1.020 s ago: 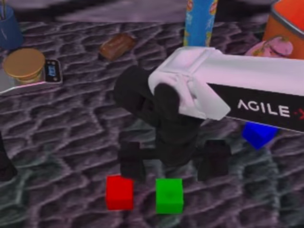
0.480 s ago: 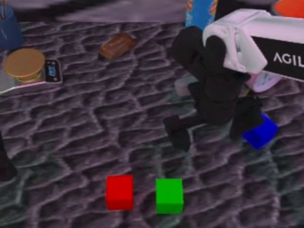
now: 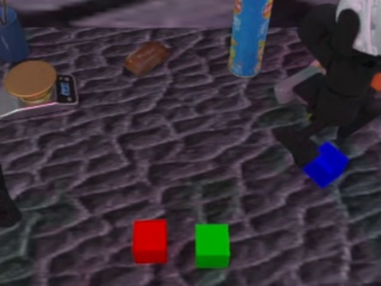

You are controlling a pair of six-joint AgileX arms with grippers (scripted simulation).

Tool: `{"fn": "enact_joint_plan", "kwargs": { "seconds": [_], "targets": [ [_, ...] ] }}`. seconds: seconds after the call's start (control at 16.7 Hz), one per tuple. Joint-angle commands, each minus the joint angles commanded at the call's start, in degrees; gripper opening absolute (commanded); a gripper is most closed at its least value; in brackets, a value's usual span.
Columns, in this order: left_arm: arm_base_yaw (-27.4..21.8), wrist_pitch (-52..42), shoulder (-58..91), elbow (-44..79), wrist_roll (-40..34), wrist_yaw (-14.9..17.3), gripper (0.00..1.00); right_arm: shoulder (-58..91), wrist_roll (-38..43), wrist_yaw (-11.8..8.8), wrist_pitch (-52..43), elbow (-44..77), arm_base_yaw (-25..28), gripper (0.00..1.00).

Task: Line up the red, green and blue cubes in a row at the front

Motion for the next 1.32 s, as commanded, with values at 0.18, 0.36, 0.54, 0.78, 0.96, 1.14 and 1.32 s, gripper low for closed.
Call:
{"fn": "enact_joint_plan", "kwargs": {
  "seconds": [0.18, 0.36, 0.54, 0.78, 0.96, 1.14, 1.32],
  "targets": [
    [0.00, 0.00, 0.00, 0.00, 0.00, 0.00, 1.00, -0.37, -4.90, -0.05, 0.52, 0.07, -3.08, 1.00],
    [0.00, 0.00, 0.00, 0.00, 0.00, 0.00, 1.00, -0.41, -5.27, -0.05, 0.57, 0.08, -3.34, 1.00],
    [0.00, 0.00, 0.00, 0.00, 0.00, 0.00, 1.00, -0.24, -5.19, -0.02, 0.69, -0.08, -3.10, 1.00],
    [0.00, 0.00, 0.00, 0.00, 0.00, 0.00, 1.00, 2.13, -5.09, -0.04, 6.65, -3.48, -3.22, 1.00],
    [0.00, 0.00, 0.00, 0.00, 0.00, 0.00, 1.00, 5.06, -5.08, -0.01, 13.66, -7.36, -3.23, 1.00],
    [0.00, 0.00, 0.00, 0.00, 0.00, 0.00, 1.00, 7.07, -5.08, 0.01, 18.07, -9.91, -3.24, 1.00],
    [0.00, 0.00, 0.00, 0.00, 0.00, 0.00, 1.00, 7.21, -5.08, 0.01, 18.35, -10.09, -3.25, 1.00]
  ]
}}
